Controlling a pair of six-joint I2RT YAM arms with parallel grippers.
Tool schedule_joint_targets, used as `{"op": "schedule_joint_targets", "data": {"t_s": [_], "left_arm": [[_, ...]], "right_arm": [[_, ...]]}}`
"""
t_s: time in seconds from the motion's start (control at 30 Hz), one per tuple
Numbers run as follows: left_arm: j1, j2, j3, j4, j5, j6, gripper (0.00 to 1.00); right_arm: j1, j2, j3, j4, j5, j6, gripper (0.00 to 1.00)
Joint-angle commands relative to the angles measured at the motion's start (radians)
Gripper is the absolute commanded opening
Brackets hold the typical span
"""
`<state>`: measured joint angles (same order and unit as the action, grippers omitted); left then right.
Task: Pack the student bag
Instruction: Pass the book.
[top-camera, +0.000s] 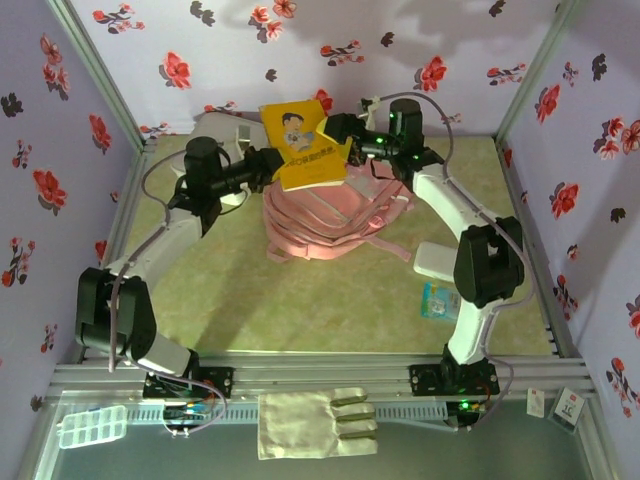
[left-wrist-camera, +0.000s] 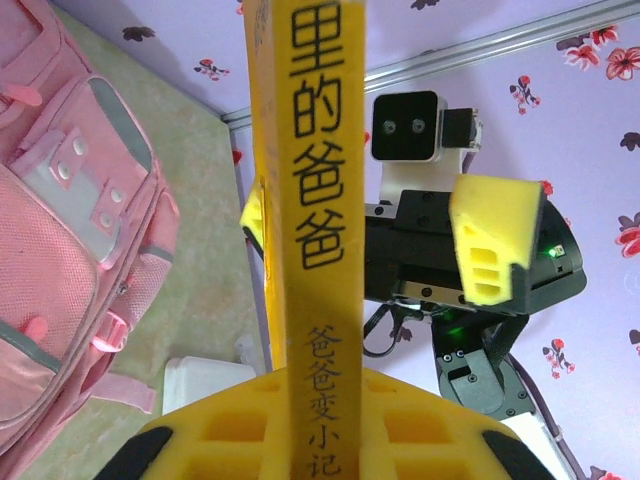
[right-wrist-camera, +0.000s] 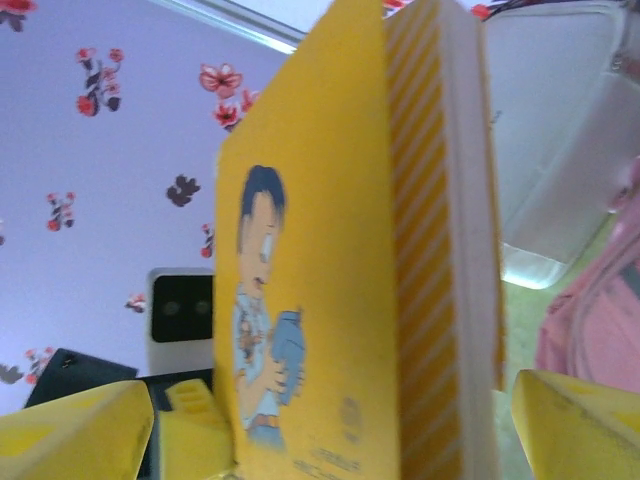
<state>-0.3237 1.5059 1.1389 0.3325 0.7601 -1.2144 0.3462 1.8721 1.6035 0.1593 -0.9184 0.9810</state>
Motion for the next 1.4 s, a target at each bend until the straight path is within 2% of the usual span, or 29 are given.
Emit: {"op": "schedule_joint_targets", "data": {"t_s": [0.0,0.27,0.57,0.73,0.87,1.07,1.17,1.23,1.27,1.37], "left_arm": [[-0.006,0.000,0.040,0.110,0.044,-0.014,0.00],[-0.011,-0.007,0.016,0.163,0.101,-0.022,0.00],[-0.009,-0.045,-0.027,0.172,0.108,-0.008,0.00],[-0.010,-0.039,-0.030,0.178,0.108,-0.013,0.00],[-0.005,-0.027,-0.027,0.131,0.107,0.011,0.00],[0.012,-0.018,-0.051,0.091,0.098,0.023,0.00],[0.012,-0.027,-0.064,0.096,0.086,0.012,0.02],[0.014,-0.043,-0.073,0.107,0.074,0.009,0.07],[0.014,-0.052,-0.075,0.099,0.064,0.011,0.09],[0.014,-0.077,-0.088,0.074,0.005,0.018,0.24]], "right_arm": [[0.012,0.027,0.035,0.094,-0.063,0.086,0.92],[0.015,0.041,0.044,0.042,-0.064,0.060,0.88],[0.013,0.034,0.042,-0.041,-0.025,-0.015,0.88],[0.013,0.021,0.013,0.061,-0.043,0.041,0.87],[0.013,0.003,-0.017,0.186,-0.060,0.121,0.81],[0.002,-0.030,-0.041,0.175,-0.028,0.109,0.61],[-0.001,-0.038,-0.054,0.167,-0.003,0.109,0.39],[0.002,-0.036,-0.056,0.167,0.011,0.123,0.25],[0.003,-0.037,-0.059,0.171,0.015,0.132,0.21],[0.005,-0.048,-0.083,0.203,0.067,0.172,0.09]]}}
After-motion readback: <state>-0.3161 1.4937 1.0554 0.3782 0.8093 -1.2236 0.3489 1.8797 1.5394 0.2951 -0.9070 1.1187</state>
